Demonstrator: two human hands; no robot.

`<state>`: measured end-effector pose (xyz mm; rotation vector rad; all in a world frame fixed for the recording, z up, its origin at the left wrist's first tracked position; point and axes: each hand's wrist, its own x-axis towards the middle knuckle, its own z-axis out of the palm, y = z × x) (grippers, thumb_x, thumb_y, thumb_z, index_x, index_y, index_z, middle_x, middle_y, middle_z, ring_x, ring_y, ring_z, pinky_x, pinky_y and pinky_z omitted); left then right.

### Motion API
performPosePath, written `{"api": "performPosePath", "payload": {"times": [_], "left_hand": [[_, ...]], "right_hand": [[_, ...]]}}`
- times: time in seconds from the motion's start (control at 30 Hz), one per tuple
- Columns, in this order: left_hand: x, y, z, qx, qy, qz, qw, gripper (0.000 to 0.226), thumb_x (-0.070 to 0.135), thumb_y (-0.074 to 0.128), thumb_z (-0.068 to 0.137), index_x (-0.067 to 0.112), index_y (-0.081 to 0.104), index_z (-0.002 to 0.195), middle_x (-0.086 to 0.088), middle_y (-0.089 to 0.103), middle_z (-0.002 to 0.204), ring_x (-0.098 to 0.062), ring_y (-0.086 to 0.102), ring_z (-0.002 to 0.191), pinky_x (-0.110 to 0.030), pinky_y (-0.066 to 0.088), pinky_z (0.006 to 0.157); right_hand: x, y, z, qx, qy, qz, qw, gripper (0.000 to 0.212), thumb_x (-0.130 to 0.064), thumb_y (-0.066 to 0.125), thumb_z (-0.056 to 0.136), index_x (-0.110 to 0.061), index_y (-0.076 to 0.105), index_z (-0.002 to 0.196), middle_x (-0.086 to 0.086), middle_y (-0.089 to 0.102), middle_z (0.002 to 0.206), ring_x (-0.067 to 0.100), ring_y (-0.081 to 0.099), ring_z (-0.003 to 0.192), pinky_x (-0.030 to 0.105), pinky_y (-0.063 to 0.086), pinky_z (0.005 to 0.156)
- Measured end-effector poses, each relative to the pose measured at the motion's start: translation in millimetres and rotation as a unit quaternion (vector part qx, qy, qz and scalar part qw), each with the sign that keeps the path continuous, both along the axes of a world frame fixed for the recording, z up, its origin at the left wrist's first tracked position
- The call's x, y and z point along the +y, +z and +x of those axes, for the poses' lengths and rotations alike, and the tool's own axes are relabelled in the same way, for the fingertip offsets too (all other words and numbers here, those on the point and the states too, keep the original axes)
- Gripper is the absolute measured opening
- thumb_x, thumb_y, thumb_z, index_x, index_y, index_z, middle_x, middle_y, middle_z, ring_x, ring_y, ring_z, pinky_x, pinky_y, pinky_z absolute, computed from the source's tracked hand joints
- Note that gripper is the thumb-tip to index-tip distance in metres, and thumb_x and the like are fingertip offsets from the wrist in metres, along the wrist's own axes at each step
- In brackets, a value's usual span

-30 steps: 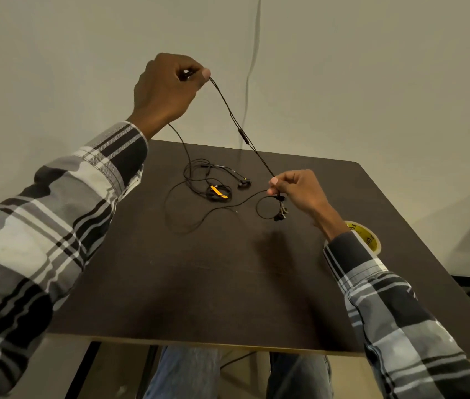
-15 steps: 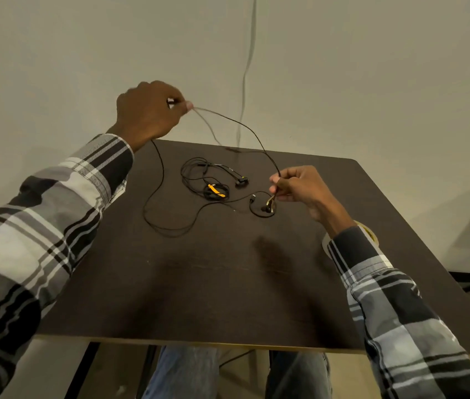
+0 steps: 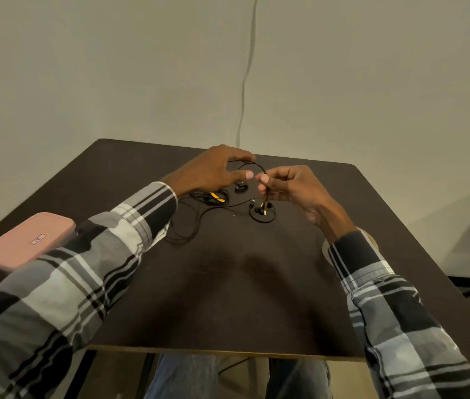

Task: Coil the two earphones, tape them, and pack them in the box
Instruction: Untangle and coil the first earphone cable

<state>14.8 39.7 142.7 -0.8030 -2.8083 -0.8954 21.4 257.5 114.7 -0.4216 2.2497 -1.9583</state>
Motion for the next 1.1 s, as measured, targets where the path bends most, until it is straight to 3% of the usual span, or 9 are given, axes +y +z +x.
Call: {"api": "performPosePath", "payload": {"times": [0.07, 0.1, 0.17, 0.33, 0.43, 0.6, 0.8, 0.93, 1.1], "left_hand": [[6, 2, 0, 0.011, -0.015, 0.028, 0.999, 0.025, 0.030, 0.064, 0.093, 0.020, 0.071, 0.115, 0.004, 0.074, 0.105, 0.007, 0.064, 0.086, -0.016, 0.048, 0.078], [7, 3, 0, 0.013, -0.015, 0.038, 0.999, 0.019, 0.028, 0.064, 0.094, 0.017, 0.074, 0.105, 0.003, 0.074, 0.088, 0.010, 0.060, 0.064, -0.011, 0.043, 0.062], [7, 6, 0, 0.013, -0.007, 0.056, 0.998, 0.018, 0.026, 0.064, 0.094, 0.011, 0.075, 0.097, 0.001, 0.069, 0.074, 0.009, 0.052, 0.047, -0.004, 0.035, 0.049], [2, 14, -2, 0.023, 0.032, 0.097, 0.994, 0.022, 0.032, 0.067, 0.091, 0.012, 0.074, 0.088, 0.008, 0.068, 0.068, 0.002, 0.060, 0.053, -0.010, 0.043, 0.060], [2, 18, -3, 0.013, 0.033, 0.105, 0.994, 0.023, 0.035, 0.068, 0.090, 0.013, 0.073, 0.085, -0.007, 0.072, 0.081, -0.011, 0.063, 0.055, -0.024, 0.051, 0.065], [-17, 24, -7, -0.047, 0.044, 0.106, 0.992, 0.028, 0.036, 0.070, 0.088, 0.008, 0.075, 0.087, -0.014, 0.072, 0.092, -0.035, 0.068, 0.077, -0.037, 0.061, 0.070], [-15, 26, -2, -0.056, 0.040, 0.105, 0.992, 0.026, 0.031, 0.070, 0.089, 0.005, 0.074, 0.085, -0.011, 0.066, 0.074, -0.012, 0.053, 0.055, -0.021, 0.049, 0.054], [4, 28, -2, -0.008, 0.026, 0.063, 0.998, 0.022, 0.030, 0.072, 0.087, 0.009, 0.076, 0.087, -0.003, 0.074, 0.084, -0.016, 0.065, 0.074, -0.030, 0.050, 0.071], [9, 35, -1, 0.007, 0.029, 0.083, 0.996, 0.021, 0.028, 0.071, 0.088, 0.009, 0.075, 0.081, 0.002, 0.068, 0.071, -0.010, 0.058, 0.065, -0.032, 0.048, 0.069]], "right_hand": [[1, 2, 2, 0.004, 0.005, -0.007, 1.000, 0.012, -0.009, 0.071, 0.089, -0.004, 0.075, 0.098, 0.008, 0.075, 0.083, 0.017, 0.071, 0.079, 0.035, 0.059, 0.085], [3, 2, 2, 0.004, 0.006, -0.006, 1.000, 0.012, -0.008, 0.072, 0.087, -0.004, 0.075, 0.098, 0.009, 0.076, 0.085, 0.019, 0.072, 0.081, 0.037, 0.059, 0.088], [7, 3, 4, 0.002, 0.007, 0.005, 1.000, 0.015, -0.006, 0.073, 0.085, -0.004, 0.074, 0.100, 0.012, 0.077, 0.090, 0.022, 0.073, 0.087, 0.039, 0.058, 0.091], [11, -2, 7, -0.005, 0.019, 0.062, 0.998, 0.022, -0.004, 0.075, 0.083, -0.003, 0.074, 0.106, 0.015, 0.077, 0.098, 0.021, 0.073, 0.092, 0.041, 0.055, 0.093], [10, -2, 7, -0.003, 0.022, 0.083, 0.996, 0.022, -0.004, 0.073, 0.085, -0.001, 0.073, 0.107, 0.013, 0.078, 0.096, 0.019, 0.073, 0.092, 0.036, 0.056, 0.089], [20, -6, 6, 0.006, -0.020, 0.084, 0.996, 0.017, -0.001, 0.070, 0.088, 0.000, 0.073, 0.105, 0.011, 0.077, 0.092, 0.008, 0.072, 0.081, 0.024, 0.055, 0.078], [16, 8, 4, -0.012, 0.028, 0.114, 0.993, 0.024, 0.000, 0.071, 0.086, -0.003, 0.072, 0.110, 0.011, 0.077, 0.101, 0.012, 0.073, 0.091, 0.020, 0.056, 0.077], [-5, 27, 6, 0.002, 0.057, 0.062, 0.996, 0.031, -0.002, 0.073, 0.084, -0.009, 0.071, 0.115, 0.008, 0.076, 0.110, 0.017, 0.070, 0.109, 0.028, 0.055, 0.094], [-19, 37, 8, 0.022, -0.011, -0.022, 0.999, 0.014, -0.002, 0.071, 0.087, -0.002, 0.073, 0.101, 0.012, 0.077, 0.089, 0.022, 0.075, 0.086, 0.035, 0.061, 0.085]]}}
